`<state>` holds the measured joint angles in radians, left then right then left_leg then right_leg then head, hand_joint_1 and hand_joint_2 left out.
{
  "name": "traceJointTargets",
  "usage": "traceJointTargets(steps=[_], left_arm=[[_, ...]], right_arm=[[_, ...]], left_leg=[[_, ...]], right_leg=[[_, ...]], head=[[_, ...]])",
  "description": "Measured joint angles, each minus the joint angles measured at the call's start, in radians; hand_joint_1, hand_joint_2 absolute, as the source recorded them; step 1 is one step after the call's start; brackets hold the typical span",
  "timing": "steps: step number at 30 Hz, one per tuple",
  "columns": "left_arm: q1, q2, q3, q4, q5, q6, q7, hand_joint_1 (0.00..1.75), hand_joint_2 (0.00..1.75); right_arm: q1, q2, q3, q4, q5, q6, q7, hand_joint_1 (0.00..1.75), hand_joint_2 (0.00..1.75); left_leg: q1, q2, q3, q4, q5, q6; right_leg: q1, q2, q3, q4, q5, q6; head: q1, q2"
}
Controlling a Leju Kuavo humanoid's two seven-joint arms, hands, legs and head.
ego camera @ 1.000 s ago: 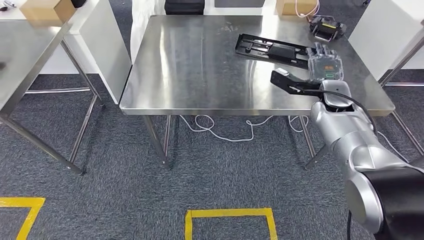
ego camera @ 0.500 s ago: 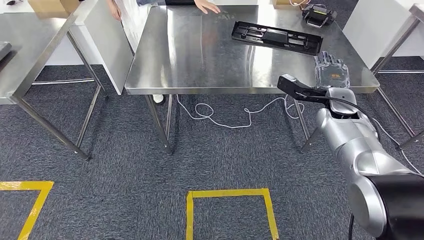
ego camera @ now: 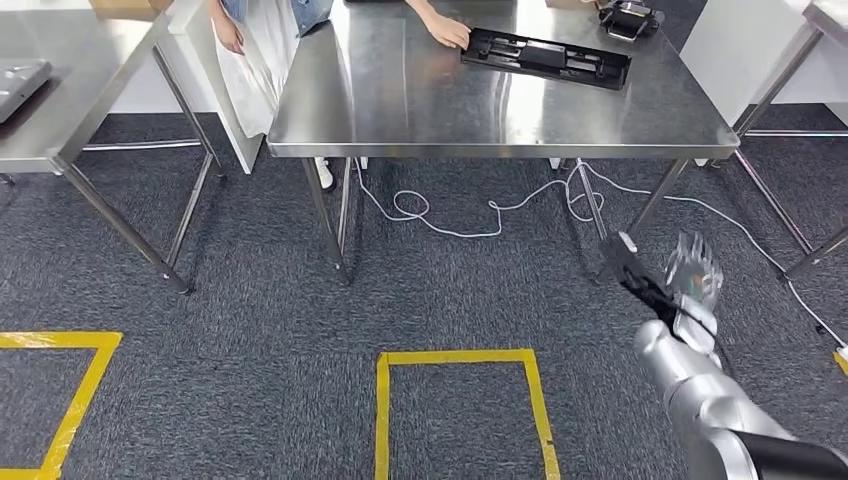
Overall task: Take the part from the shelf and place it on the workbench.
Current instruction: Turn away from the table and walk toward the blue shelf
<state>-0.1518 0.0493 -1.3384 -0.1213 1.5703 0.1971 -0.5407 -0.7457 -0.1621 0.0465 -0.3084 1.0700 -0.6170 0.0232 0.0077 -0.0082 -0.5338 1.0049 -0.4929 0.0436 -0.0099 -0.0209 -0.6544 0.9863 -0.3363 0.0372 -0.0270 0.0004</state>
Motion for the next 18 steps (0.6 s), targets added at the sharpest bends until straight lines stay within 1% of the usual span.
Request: traceJointTargets(steps=[1, 2, 3, 4, 5, 6, 7, 8, 9, 10, 11, 12, 13, 14, 15, 16, 17, 18], left_arm=[[-0.001, -0.003, 0.0, 0.0, 0.0, 0.001, 0.0, 0.0, 0.0], [-0.003, -0.006, -0.001, 0.0, -0.001, 0.002, 0.0, 0.0, 0.0], [-0.004, -0.008, -0.003, 0.0, -0.001, 0.002, -0.002, 0.0, 0.0], [-0.005, -0.01, -0.004, 0.0, -0.001, 0.003, -0.003, 0.0, 0.0], [-0.005, -0.012, -0.005, 0.0, -0.001, 0.004, -0.004, 0.0, 0.0], [-0.004, -0.013, -0.007, 0.0, -0.002, 0.006, -0.005, 0.0, 0.0], [-0.004, -0.015, -0.01, 0.0, -0.003, 0.008, -0.005, 0.0, 0.0], [-0.004, -0.017, -0.015, 0.0, -0.005, 0.01, -0.006, 0.0, 0.0], [-0.004, -0.02, -0.019, 0.0, -0.006, 0.012, -0.006, 0.0, 0.0], [-0.004, -0.023, -0.023, 0.0, -0.007, 0.013, -0.007, 0.0, 0.0], [-0.005, -0.024, -0.026, 0.0, -0.008, 0.013, -0.008, 0.0, 0.0], [-0.006, -0.025, -0.029, 0.0, -0.009, 0.013, -0.008, 0.0, 0.0], [-0.007, -0.025, -0.03, 0.0, -0.01, 0.013, -0.008, 0.0, 0.0], [-0.008, -0.026, -0.032, -0.001, -0.011, 0.013, -0.008, 0.0, 0.0], [-0.007, -0.026, -0.035, -0.001, -0.013, 0.013, -0.008, 0.0, 0.0], [-0.006, -0.026, -0.038, -0.001, -0.015, 0.013, -0.007, 0.0, 0.0], [-0.004, -0.026, -0.043, -0.001, -0.018, 0.013, -0.005, 0.0, 0.0], [-0.002, -0.026, -0.048, -0.001, -0.02, 0.013, -0.004, 0.0, 0.0]], right_arm=[[0.045, 0.005, -0.027, 0.005, -0.017, -0.007, 0.001, 0.0, 0.0], [0.09, 0.009, -0.052, 0.009, -0.036, -0.011, 0.001, 0.0, 0.0], [0.128, 0.012, -0.074, 0.012, -0.06, -0.013, 0.001, 0.0, 0.0], [0.167, 0.015, -0.094, 0.016, -0.084, -0.015, 0.001, 0.0, 0.0], [0.201, 0.02, -0.109, 0.02, -0.104, -0.016, 0.0, 0.0, 0.0], [0.233, 0.027, -0.123, 0.024, -0.119, -0.017, 0.0, 0.0, 0.0], [0.266, 0.036, -0.136, 0.029, -0.127, -0.018, 0.0, 0.0, 0.0], [0.298, 0.047, -0.148, 0.034, -0.132, -0.019, 0.0, 0.0, 0.0], [0.328, 0.058, -0.159, 0.038, -0.135, -0.02, 0.0, 0.0, 0.0], [0.355, 0.069, -0.17, 0.041, -0.137, -0.021, 0.0, 0.0, 0.0], [0.374, 0.08, -0.179, 0.043, -0.139, -0.021, 0.002, 0.0, 0.0], [0.387, 0.088, -0.187, 0.045, -0.141, -0.021, 0.005, 0.0, 0.0], [0.398, 0.097, -0.194, 0.046, -0.144, -0.02, 0.008, 0.0, 0.0], [0.41, 0.105, -0.201, 0.048, -0.147, -0.019, 0.011, 0.0, 0.0], [0.424, 0.112, -0.208, 0.051, -0.15, -0.019, 0.013, 0.0, 0.0], [0.439, 0.121, -0.215, 0.055, -0.157, -0.015, 0.013, 0.0, 0.0], [0.452, 0.128, -0.223, 0.059, -0.172, -0.004, 0.007, 0.0, 0.0], [0.464, 0.136, -0.236, 0.061, -0.195, 0.017, -0.008, 0.0, 0.0]], left_leg=[[0.001, 0.001, -0.007, -0.008, 0.017, 0.006], [0.004, 0.003, -0.017, -0.017, 0.037, 0.014], [0.007, 0.004, -0.03, -0.023, 0.055, 0.018], [0.006, 0.004, -0.049, -0.025, 0.072, 0.02], [0.006, 0.004, -0.07, -0.024, 0.088, 0.021], [0.006, 0.005, -0.091, -0.023, 0.103, 0.018], [0.007, 0.007, -0.114, -0.023, 0.12, 0.015], [0.008, 0.009, -0.135, -0.022, 0.136, 0.011], [0.01, 0.01, -0.155, -0.021, 0.152, 0.006], [0.012, 0.011, -0.174, -0.02, 0.169, -0.001], [0.01, 0.011, -0.19, -0.018, 0.184, -0.009], [0.007, 0.012, -0.201, -0.017, 0.199, -0.018], [0.005, 0.015, -0.206, -0.021, 0.215, -0.025], [0.004, 0.018, -0.206, -0.028, 0.23, -0.031], [0.006, 0.02, -0.202, -0.04, 0.247, -0.037], [0.011, 0.02, -0.202, -0.048, 0.249, -0.042], [0.015, 0.02, -0.207, -0.04, 0.225, -0.047], [0.018, 0.018, -0.219, -0.004, 0.173, -0.052]], right_leg=[[0.001, 0.001, -0.006, 0.001, -0.003, 0.003], [0.001, 0.004, -0.017, 0.017, -0.025, 0.001], [0.001, 0.007, -0.032, 0.053, -0.066, -0.005], [-0.002, 0.01, -0.051, 0.113, -0.123, -0.012], [-0.005, 0.012, -0.067, 0.186, -0.176, -0.014], [-0.007, 0.014, -0.078, 0.255, -0.211, -0.01], [-0.01, 0.015, -0.077, 0.31, -0.223, 0.001], [-0.012, 0.015, -0.06, 0.334, -0.209, 0.016], [-0.016, 0.015, -0.025, 0.324, -0.184, 0.03], [-0.021, 0.015, 0.03, 0.282, -0.167, 0.041], [-0.022, 0.015, 0.104, 0.199, -0.175, 0.043], [-0.021, 0.018, 0.166, 0.113, -0.199, 0.036], [-0.018, 0.02, 0.211, 0.041, -0.226, 0.025], [-0.012, 0.023, 0.236, -0.006, -0.245, 0.013], [-0.009, 0.023, 0.231, -0.017, -0.245, -0.001], [-0.012, 0.02, 0.224, -0.016, -0.234, -0.013], [-0.014, 0.017, 0.215, -0.016, -0.22, -0.026], [-0.017, 0.013, 0.2, -0.016, -0.204, -0.039]], head=[[0.0, 0.0], [0.002, 0.0], [0.005, 0.0], [0.007, 0.0], [0.01, 0.0], [0.012, 0.0], [0.012, 0.0], [0.012, 0.0], [0.013, 0.0], [0.013, 0.0], [0.014, 0.0], [0.014, 0.0], [0.011, 0.0], [0.007, 0.0], [0.003, 0.0], [0.0, 0.0], [0.0, 0.0], [0.0, 0.0]])
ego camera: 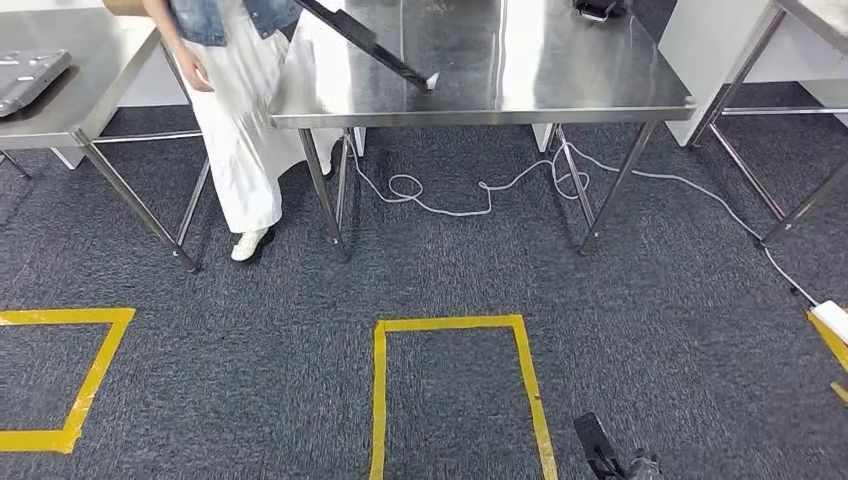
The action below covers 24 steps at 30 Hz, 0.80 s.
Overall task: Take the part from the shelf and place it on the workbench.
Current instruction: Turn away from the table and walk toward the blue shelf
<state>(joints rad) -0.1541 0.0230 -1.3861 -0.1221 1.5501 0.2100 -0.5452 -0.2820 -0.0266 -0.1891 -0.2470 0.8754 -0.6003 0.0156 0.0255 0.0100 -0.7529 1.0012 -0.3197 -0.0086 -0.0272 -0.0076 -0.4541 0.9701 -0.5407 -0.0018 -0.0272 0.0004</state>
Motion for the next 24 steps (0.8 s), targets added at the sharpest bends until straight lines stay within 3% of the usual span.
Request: traceJointTargets(steps=[2, 3, 4, 5, 6, 7, 10, 12, 14, 16, 18, 19, 21, 23, 24], left_arm=[[-0.002, -0.001, -0.007, 0.0, -0.004, 0.0, 0.001, 0.0, 0.0], [-0.004, -0.001, -0.01, 0.0, -0.006, -0.001, 0.001, 0.0, 0.0], [-0.007, -0.002, -0.014, 0.0, -0.008, -0.001, 0.001, 0.0, 0.0], [-0.009, -0.002, -0.019, 0.0, -0.01, -0.001, 0.003, 0.0, 0.0], [-0.011, -0.002, -0.024, 0.0, -0.014, -0.001, 0.006, 0.0, 0.0], [-0.015, -0.001, -0.03, 0.0, -0.019, -0.001, 0.01, 0.0, 0.0], [-0.034, 0.005, -0.046, 0.001, -0.03, 0.0, 0.02, 0.0, 0.0], [-0.044, 0.007, -0.054, 0.001, -0.033, 0.0, 0.023, 0.0, 0.0], [-0.05, 0.004, -0.061, 0.001, -0.036, 0.0, 0.027, 0.0, 0.0], [-0.053, 0.0, -0.07, 0.001, -0.041, 0.0, 0.034, 0.0, 0.0], [-0.054, -0.002, -0.078, 0.001, -0.045, 0.0, 0.04, 0.0, 0.0], [-0.054, -0.004, -0.081, 0.001, -0.046, 0.0, 0.042, 0.0, 0.0], [-0.055, -0.007, -0.084, 0.001, -0.047, 0.0, 0.047, 0.0, 0.0], [-0.056, -0.009, -0.088, 0.001, -0.047, 0.0, 0.049, 0.0, 0.0], [-0.058, -0.01, -0.09, 0.0, -0.047, 0.0, 0.049, 0.0, 0.0]], right_arm=[[0.019, 0.014, -0.03, 0.003, -0.045, 0.058, -0.041, 0.0, 0.0], [0.028, 0.02, -0.046, 0.005, -0.059, 0.091, -0.058, 0.0, 0.0], [0.039, 0.026, -0.059, 0.008, -0.064, 0.123, -0.066, 0.0, 0.0], [0.05, 0.031, -0.07, 0.011, -0.066, 0.162, -0.066, 0.0, 0.0], [0.062, 0.035, -0.079, 0.014, -0.066, 0.205, -0.061, 0.0, 0.0], [0.074, 0.039, -0.086, 0.017, -0.065, 0.248, -0.052, 0.0, 0.0], [0.098, 0.054, -0.101, 0.023, -0.061, 0.325, -0.023, 0.0, 0.0], [0.11, 0.06, -0.109, 0.027, -0.057, 0.337, -0.009, 0.0, 0.0], [0.121, 0.061, -0.115, 0.031, -0.051, 0.346, 0.008, 0.0, 0.0], [0.133, 0.058, -0.119, 0.034, -0.046, 0.358, 0.02, 0.0, 0.0], [0.144, 0.056, -0.122, 0.036, -0.043, 0.373, 0.023, 0.0, 0.0], [0.148, 0.054, -0.124, 0.037, -0.041, 0.379, 0.023, 0.0, 0.0], [0.155, 0.054, -0.126, 0.038, -0.033, 0.388, 0.022, 0.0, 0.0], [0.157, 0.054, -0.127, 0.039, -0.021, 0.395, 0.022, 0.0, 0.87], [0.157, 0.055, -0.127, 0.039, -0.015, 0.401, 0.022, 0.0, 1.31]], left_leg=[[0.002, -0.003, -0.032, 0.146, -0.145, -0.006], [0.002, -0.004, -0.044, 0.23, -0.196, -0.009], [0.002, -0.004, -0.045, 0.297, -0.218, -0.009], [0.001, -0.005, -0.029, 0.332, -0.216, -0.006], [0.0, -0.006, 0.006, 0.326, -0.2, 0.0], [-0.004, -0.009, 0.062, 0.281, -0.185, 0.012], [-0.032, -0.019, 0.263, 0.049, -0.202, 0.059], [-0.045, -0.019, 0.312, -0.027, -0.212, 0.073], [-0.039, -0.013, 0.298, -0.045, -0.198, 0.079], [-0.033, -0.007, 0.271, -0.056, -0.172, 0.087], [-0.032, -0.004, 0.239, -0.055, -0.146, 0.09], [-0.031, -0.002, 0.222, -0.054, -0.133, 0.086], [-0.024, 0.003, 0.188, -0.051, -0.107, 0.074], [-0.018, 0.007, 0.161, -0.043, -0.084, 0.058], [-0.018, 0.007, 0.149, -0.035, -0.076, 0.05]], right_leg=[[0.003, -0.003, -0.032, 0.001, 0.031, -0.015], [0.007, -0.004, -0.048, 0.003, 0.046, -0.018], [0.011, -0.004, -0.063, 0.004, 0.059, -0.019], [0.016, -0.004, -0.078, 0.006, 0.071, -0.018], [0.021, -0.004, -0.093, 0.006, 0.082, -0.018], [0.025, -0.004, -0.105, 0.007, 0.093, -0.017], [0.031, -0.004, -0.126, 0.01, 0.12, -0.01], [0.037, -0.004, -0.138, 0.011, 0.14, 0.001], [0.039, -0.001, -0.158, 0.026, 0.137, 0.007], [0.037, 0.003, -0.192, 0.098, 0.069, 0.001], [0.027, 0.006, -0.228, 0.222, -0.015, 0.0], [0.02, 0.006, -0.235, 0.278, -0.032, 0.009], [0.005, 0.005, -0.208, 0.31, -0.006, 0.044], [-0.011, 0.005, -0.11, 0.204, 0.032, 0.075], [-0.014, 0.007, -0.048, 0.121, 0.029, 0.081]], head=[[0.0, 0.0], [-0.001, 0.0], [0.0, 0.0], [-0.001, 0.0], [-0.001, 0.0], [-0.001, 0.0], [-0.003, 0.0], [-0.004, 0.0], [-0.002, 0.0], [0.001, 0.0], [0.004, 0.0], [0.005, 0.0], [0.006, 0.0], [0.007, 0.0], [0.009, 0.0]])
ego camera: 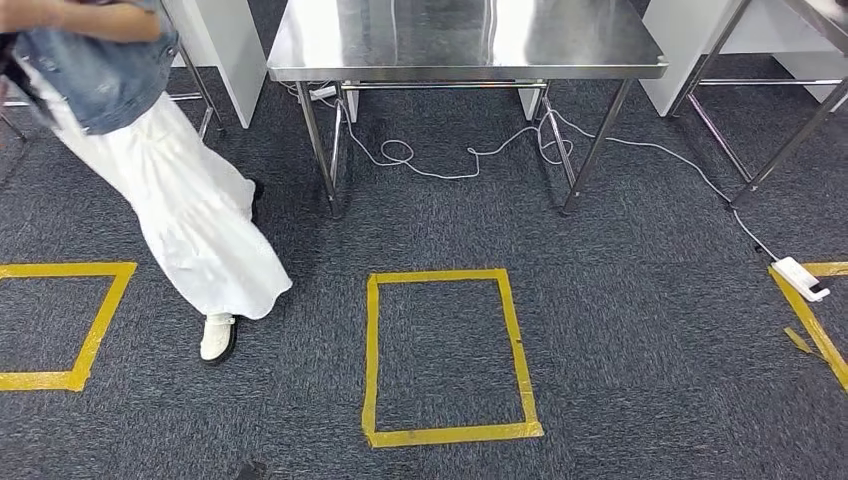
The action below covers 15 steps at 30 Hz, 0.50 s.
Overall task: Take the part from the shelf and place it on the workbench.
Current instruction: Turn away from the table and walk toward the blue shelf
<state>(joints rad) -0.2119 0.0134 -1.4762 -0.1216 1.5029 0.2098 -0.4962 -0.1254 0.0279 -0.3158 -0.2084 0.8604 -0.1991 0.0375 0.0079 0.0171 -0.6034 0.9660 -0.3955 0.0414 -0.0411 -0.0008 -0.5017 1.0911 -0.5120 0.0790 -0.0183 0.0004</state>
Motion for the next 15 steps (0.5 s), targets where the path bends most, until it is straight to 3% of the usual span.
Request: traceJointTargets(steps=[1, 2, 3, 5, 6, 7, 9, 10, 11, 12, 13, 14, 15], left_arm=[[-0.002, 0.0, -0.003, 0.0, 0.0, 0.0, 0.0, 0.0, 0.0], [-0.004, 0.0, -0.006, 0.0, -0.001, 0.0, 0.001, 0.0, 0.0], [-0.004, 0.0, -0.007, 0.0, -0.001, 0.0, 0.001, 0.0, 0.0], [-0.004, 0.0, -0.009, 0.0, -0.002, 0.0, 0.003, 0.0, 0.0], [-0.003, 0.0, -0.009, 0.0, -0.001, 0.001, 0.003, 0.0, 0.0], [-0.002, 0.0, -0.01, 0.0, -0.001, 0.001, 0.004, 0.0, 0.0], [-0.002, -0.001, -0.011, 0.0, -0.001, 0.001, 0.004, 0.0, 0.0], [-0.002, -0.002, -0.012, 0.0, 0.0, 0.002, 0.004, 0.0, 0.0], [-0.002, -0.002, -0.012, 0.0, 0.001, 0.002, 0.005, 0.0, 0.0], [-0.002, -0.002, -0.013, 0.0, 0.002, 0.003, 0.005, 0.0, 0.0], [-0.002, -0.002, -0.013, 0.0, 0.003, 0.003, 0.005, 0.0, 0.0], [-0.003, -0.002, -0.014, 0.0, 0.003, 0.003, 0.005, 0.0, 0.0], [-0.004, -0.002, -0.015, 0.0, 0.004, 0.003, 0.005, 0.0, 0.0]], right_arm=[[-0.001, 0.001, 0.0, 0.0, 0.004, 0.007, -0.001, 0.0, 1.75], [-0.001, 0.002, 0.0, 0.001, 0.008, 0.014, -0.002, 0.0, 1.75], [0.0, 0.002, 0.0, 0.001, 0.01, 0.021, -0.004, 0.0, 1.75], [0.003, 0.004, 0.0, 0.003, 0.014, 0.029, -0.004, 0.0, 1.75], [0.004, 0.004, 0.0, 0.004, 0.015, 0.031, -0.004, 0.0, 1.75], [0.005, 0.004, 0.0, 0.005, 0.015, 0.032, -0.003, 0.0, 1.75], [0.005, 0.005, 0.0, 0.005, 0.017, 0.034, -0.001, 0.0, 1.75], [0.005, 0.005, 0.0, 0.005, 0.017, 0.034, 0.001, 0.0, 1.75], [0.005, 0.005, 0.0, 0.005, 0.018, 0.034, 0.002, 0.0, 1.75], [0.006, 0.005, 0.0, 0.006, 0.018, 0.034, 0.003, 0.0, 1.75], [0.006, 0.005, 0.0, 0.006, 0.018, 0.032, 0.004, 0.0, 1.75], [0.006, 0.006, 0.0, 0.006, 0.018, 0.03, 0.004, 0.0, 1.75], [0.006, 0.006, 0.0, 0.006, 0.018, 0.028, 0.005, 0.0, 1.75]], left_leg=[[-0.002, 0.0, -0.009, 0.008, 0.009, -0.008], [-0.004, 0.001, -0.017, 0.015, 0.017, -0.014], [-0.003, 0.001, -0.022, 0.019, 0.025, -0.018], [0.005, -0.002, -0.032, 0.029, 0.018, -0.027], [0.009, -0.004, -0.043, 0.051, -0.013, -0.032], [0.012, -0.007, -0.057, 0.094, -0.061, -0.037], [0.013, -0.01, -0.088, 0.222, -0.166, -0.042], [0.014, -0.01, -0.097, 0.281, -0.194, -0.043], [0.014, -0.01, -0.094, 0.317, -0.195, -0.043], [0.014, -0.01, -0.076, 0.322, -0.176, -0.041], [0.014, -0.01, -0.04, 0.291, -0.147, -0.038], [0.013, -0.011, 0.012, 0.232, -0.122, -0.033], [0.012, -0.012, 0.069, 0.156, -0.116, -0.027]], right_leg=[[0.0, 0.001, 0.044, -0.068, -0.013, -0.003], [0.002, 0.002, 0.07, -0.112, -0.028, -0.008], [0.006, 0.003, 0.075, -0.13, -0.035, -0.015], [0.001, -0.001, 0.057, -0.124, -0.026, -0.037], [0.0, -0.004, 0.046, -0.121, -0.016, -0.051], [-0.001, -0.007, 0.033, -0.121, -0.004, -0.065], [0.007, -0.01, 0.006, -0.119, 0.019, -0.08], [0.01, -0.011, -0.008, -0.118, 0.031, -0.082], [0.013, -0.011, -0.023, -0.116, 0.043, -0.082], [0.015, -0.011, -0.037, -0.113, 0.053, -0.08], [0.016, -0.011, -0.052, -0.111, 0.063, -0.077], [0.017, -0.01, -0.064, -0.109, 0.072, -0.074], [0.018, -0.009, -0.074, -0.108, 0.08, -0.07]], head=[[0.001, 0.0], [0.002, 0.0], [0.002, 0.0], [0.001, 0.0], [0.001, 0.0], [0.0, 0.0], [0.0, 0.0], [-0.001, 0.0], [-0.001, 0.0], [-0.001, 0.0], [-0.001, 0.0], [-0.001, 0.0], [-0.002, 0.0]])
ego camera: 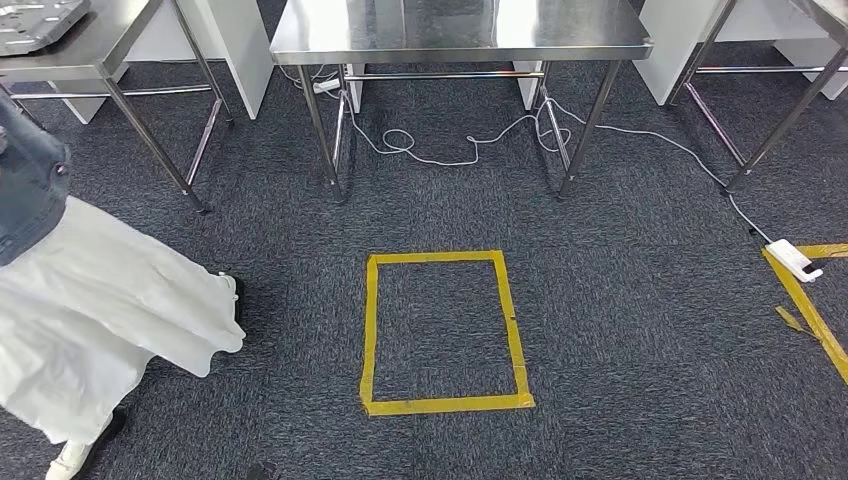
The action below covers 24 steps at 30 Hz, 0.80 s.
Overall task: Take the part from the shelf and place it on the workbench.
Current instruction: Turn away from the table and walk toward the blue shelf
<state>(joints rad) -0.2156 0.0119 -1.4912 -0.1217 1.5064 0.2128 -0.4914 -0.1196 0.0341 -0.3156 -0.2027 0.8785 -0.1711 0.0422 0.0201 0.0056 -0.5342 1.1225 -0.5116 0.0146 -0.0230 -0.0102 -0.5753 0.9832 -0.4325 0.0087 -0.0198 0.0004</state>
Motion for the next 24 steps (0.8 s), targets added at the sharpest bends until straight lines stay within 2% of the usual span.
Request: traceJointTargets(steps=[1, 2, 3, 5, 6, 7, 9, 10, 11, 12, 13, 15, 16, 17, 19, 21, 22, 24], left_arm=[[-0.002, 0.0, -0.001, 0.0, 0.0, 0.0, 0.0, 0.0, 0.0], [-0.004, 0.0, -0.002, 0.0, 0.0, 0.0, -0.001, 0.0, 0.0], [-0.005, 0.0, -0.002, 0.0, 0.0, 0.001, -0.001, 0.0, 0.0], [-0.004, -0.001, -0.003, 0.0, 0.0, 0.004, -0.002, 0.0, 0.0], [-0.003, -0.002, -0.003, 0.0, -0.001, 0.005, -0.001, 0.0, 0.0], [-0.003, -0.003, -0.003, 0.0, -0.001, 0.007, -0.001, 0.0, 0.0], [-0.004, -0.004, -0.004, 0.0, -0.003, 0.008, 0.0, 0.0, 0.0], [-0.003, -0.004, -0.005, 0.0, -0.004, 0.008, 0.0, 0.0, 0.0], [-0.002, -0.004, -0.006, 0.0, -0.005, 0.008, 0.001, 0.0, 0.0], [-0.002, -0.005, -0.007, 0.0, -0.006, 0.008, 0.001, 0.0, 0.0], [-0.001, -0.006, -0.008, 0.0, -0.006, 0.008, 0.001, 0.0, 0.0], [-0.001, -0.006, -0.009, 0.0, -0.006, 0.007, 0.001, 0.0, 0.0], [-0.001, -0.007, -0.009, 0.0, -0.006, 0.007, 0.001, 0.0, 0.0], [-0.002, -0.007, -0.01, 0.0, -0.006, 0.007, 0.002, 0.0, 0.0], [-0.003, -0.007, -0.011, 0.0, -0.006, 0.007, 0.004, 0.0, 0.0], [-0.004, -0.006, -0.012, 0.0, -0.006, 0.006, 0.004, 0.0, 0.0], [-0.004, -0.006, -0.013, 0.0, -0.006, 0.006, 0.004, 0.0, 0.0], [-0.004, -0.006, -0.016, 0.0, -0.006, 0.006, 0.005, 0.0, 0.0]], right_arm=[[0.0, 0.001, 0.0, 0.0, 0.0, -0.002, 0.0, 0.0, 1.75], [-0.001, 0.001, 0.0, 0.0, 0.0, -0.003, 0.0, 0.0, 1.75], [-0.001, 0.002, 0.0, 0.0, 0.0, -0.004, 0.0, 0.0, 1.75], [0.0, 0.001, 0.0, 0.0, 0.0, -0.004, 0.001, 0.0, 1.75], [0.0, 0.001, 0.0, 0.0, 0.0, -0.005, 0.001, 0.0, 1.75], [0.002, 0.001, -0.001, 0.001, 0.0, -0.005, 0.002, 0.0, 1.75], [0.005, 0.002, -0.001, 0.001, 0.0, -0.004, 0.002, 0.0, 1.75], [0.007, 0.002, -0.001, 0.002, 0.001, -0.004, 0.002, 0.0, 1.75], [0.009, 0.002, -0.001, 0.002, 0.001, -0.004, 0.002, 0.0, 1.75], [0.01, 0.001, -0.001, 0.002, 0.001, -0.004, 0.002, 0.0, 1.75], [0.012, 0.001, -0.001, 0.002, 0.002, -0.004, 0.002, 0.0, 1.75], [0.013, 0.0, -0.001, 0.002, 0.002, -0.004, 0.002, 0.0, 1.75], [0.012, 0.0, -0.001, 0.002, 0.002, -0.004, 0.002, 0.0, 1.31], [0.012, -0.001, -0.001, 0.002, 0.002, -0.004, 0.002, 0.0, 0.87], [0.014, -0.001, -0.002, 0.002, 0.002, -0.005, 0.002, 0.0, 0.0], [0.016, 0.0, -0.003, 0.002, 0.001, -0.006, 0.002, 0.0, 0.0], [0.017, 0.0, -0.003, 0.002, 0.0, -0.008, 0.002, 0.0, 0.0], [0.017, -0.001, -0.003, 0.002, 0.0, -0.011, 0.002, 0.0, 0.0]], left_leg=[[-0.002, -0.001, 0.05, -0.073, -0.005, 0.005], [-0.006, -0.002, 0.082, -0.124, -0.018, 0.01], [-0.011, -0.002, 0.097, -0.152, -0.029, 0.014], [-0.016, 0.0, 0.089, -0.165, -0.019, 0.026], [-0.016, 0.002, 0.083, -0.169, -0.01, 0.034], [-0.015, 0.005, 0.075, -0.173, 0.001, 0.042], [-0.016, 0.008, 0.055, -0.174, 0.018, 0.053], [-0.018, 0.009, 0.045, -0.173, 0.026, 0.055], [-0.019, 0.009, 0.036, -0.173, 0.032, 0.055], [-0.02, 0.009, 0.029, -0.172, 0.038, 0.053], [-0.02, 0.009, 0.025, -0.172, 0.042, 0.051], [-0.022, 0.009, 0.021, -0.169, 0.046, 0.045], [-0.024, 0.01, 0.02, -0.166, 0.047, 0.042], [-0.027, 0.01, 0.018, -0.163, 0.048, 0.038], [-0.029, 0.012, 0.014, -0.16, 0.051, 0.03], [-0.025, 0.01, 0.005, -0.144, 0.037, 0.018], [-0.022, 0.006, -0.009, -0.115, 0.015, 0.012], [-0.017, -0.001, -0.065, 0.008, -0.057, 0.001]], right_leg=[[0.002, 0.0, -0.006, 0.001, 0.007, 0.004], [0.003, -0.001, -0.009, 0.001, 0.014, 0.011], [0.004, -0.003, -0.012, 0.0, 0.021, 0.018], [0.003, -0.005, -0.017, 0.001, 0.032, 0.033], [0.003, -0.004, -0.025, 0.01, 0.028, 0.036], [0.005, -0.002, -0.042, 0.044, 0.005, 0.032], [0.004, 0.002, -0.096, 0.174, -0.072, 0.019], [0.004, 0.004, -0.123, 0.248, -0.111, 0.015], [0.004, 0.004, -0.132, 0.292, -0.131, 0.018], [0.004, 0.004, -0.124, 0.302, -0.136, 0.024], [0.004, 0.004, -0.092, 0.268, -0.126, 0.031], [0.004, 0.004, 0.013, 0.11, -0.087, 0.041], [0.005, 0.005, 0.057, 0.037, -0.07, 0.04], [0.007, 0.005, 0.083, -0.011, -0.061, 0.036], [0.01, 0.007, 0.086, -0.027, -0.057, 0.023], [0.003, 0.01, 0.087, -0.028, -0.051, 0.011], [-0.001, 0.012, 0.088, -0.029, -0.047, 0.004], [-0.003, 0.017, 0.084, -0.029, -0.042, -0.005]], head=[[0.001, 0.0], [0.001, 0.0], [0.002, 0.0], [0.002, 0.0], [0.001, 0.0], [0.003, 0.0], [0.008, 0.0], [0.01, 0.0], [0.01, 0.0], [0.01, 0.0], [0.01, 0.0], [0.011, 0.0], [0.01, 0.0], [0.009, 0.0], [0.007, 0.0], [0.006, 0.0], [0.004, 0.0], [0.001, 0.0]])
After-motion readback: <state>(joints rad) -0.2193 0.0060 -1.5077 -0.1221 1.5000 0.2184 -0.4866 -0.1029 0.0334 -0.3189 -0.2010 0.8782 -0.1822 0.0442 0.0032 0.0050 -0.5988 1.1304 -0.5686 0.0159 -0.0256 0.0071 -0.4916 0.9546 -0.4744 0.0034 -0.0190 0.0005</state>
